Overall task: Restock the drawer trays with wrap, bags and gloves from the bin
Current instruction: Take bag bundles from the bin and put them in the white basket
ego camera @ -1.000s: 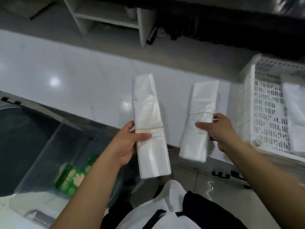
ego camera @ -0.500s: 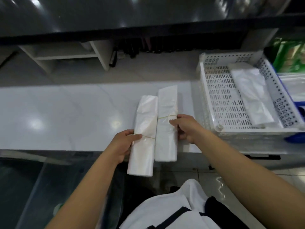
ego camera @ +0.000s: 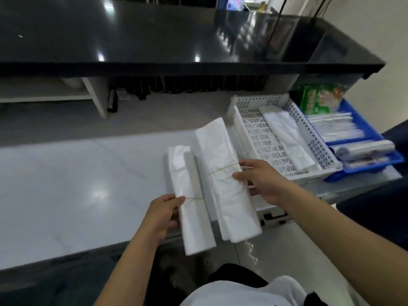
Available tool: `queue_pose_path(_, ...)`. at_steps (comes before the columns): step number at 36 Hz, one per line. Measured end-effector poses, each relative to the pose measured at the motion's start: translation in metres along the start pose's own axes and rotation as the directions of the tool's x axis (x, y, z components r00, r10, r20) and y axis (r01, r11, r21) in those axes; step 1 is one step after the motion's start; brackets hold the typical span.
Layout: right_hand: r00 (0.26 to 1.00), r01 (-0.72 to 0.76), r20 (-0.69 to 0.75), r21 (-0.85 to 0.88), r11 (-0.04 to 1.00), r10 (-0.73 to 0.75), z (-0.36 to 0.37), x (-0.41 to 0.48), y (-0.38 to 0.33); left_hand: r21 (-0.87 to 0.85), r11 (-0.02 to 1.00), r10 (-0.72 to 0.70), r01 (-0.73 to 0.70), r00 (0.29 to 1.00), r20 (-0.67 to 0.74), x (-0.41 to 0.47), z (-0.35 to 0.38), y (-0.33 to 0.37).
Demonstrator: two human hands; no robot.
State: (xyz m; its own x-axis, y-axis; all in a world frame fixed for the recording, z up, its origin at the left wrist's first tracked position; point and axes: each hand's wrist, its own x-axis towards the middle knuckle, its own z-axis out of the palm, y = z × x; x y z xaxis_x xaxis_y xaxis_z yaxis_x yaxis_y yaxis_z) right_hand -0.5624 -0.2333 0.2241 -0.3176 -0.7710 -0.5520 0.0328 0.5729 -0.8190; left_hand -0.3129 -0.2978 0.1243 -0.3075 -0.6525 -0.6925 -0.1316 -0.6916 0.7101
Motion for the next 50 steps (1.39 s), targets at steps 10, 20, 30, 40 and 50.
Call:
queue_pose_path(10,0.976,0.12,-0.193,0.1,0.988,-0.099,-0.108,-0.024,-0.061,0.041,0.999,0.03,-0.029,0.999,-0.025,0.016,0.053,0.037)
queue_pose_path(20,0.955,-0.017,-0.295,-0.005,1.0,0.015,-0.192,0.057,-0.058,0.024,1.0,-0.007,0.01,0.994,-0.11,0.042,0.093,0.052)
queue_pose_path(30,0.998,-0.008,-0.055,-0.055,0.998,0.005,-0.177,0.138,-0.032,0.059,0.998,0.005,0.013,0.957,-0.29,0.048,0.113,0.051)
queue_pose_path(40,0.986,0.156,0.043,-0.585,0.796,-0.161,-0.18,0.15,0.005,0.027,1.0,-0.005,0.015,0.938,-0.347,0.044,0.123,0.049)
queue_pose_path(50,0.984,0.176,0.071,-0.514,0.839,-0.163,-0.185,0.153,0.013,-0.042,0.999,0.014,-0.034,0.916,-0.4,0.027,0.129,0.051)
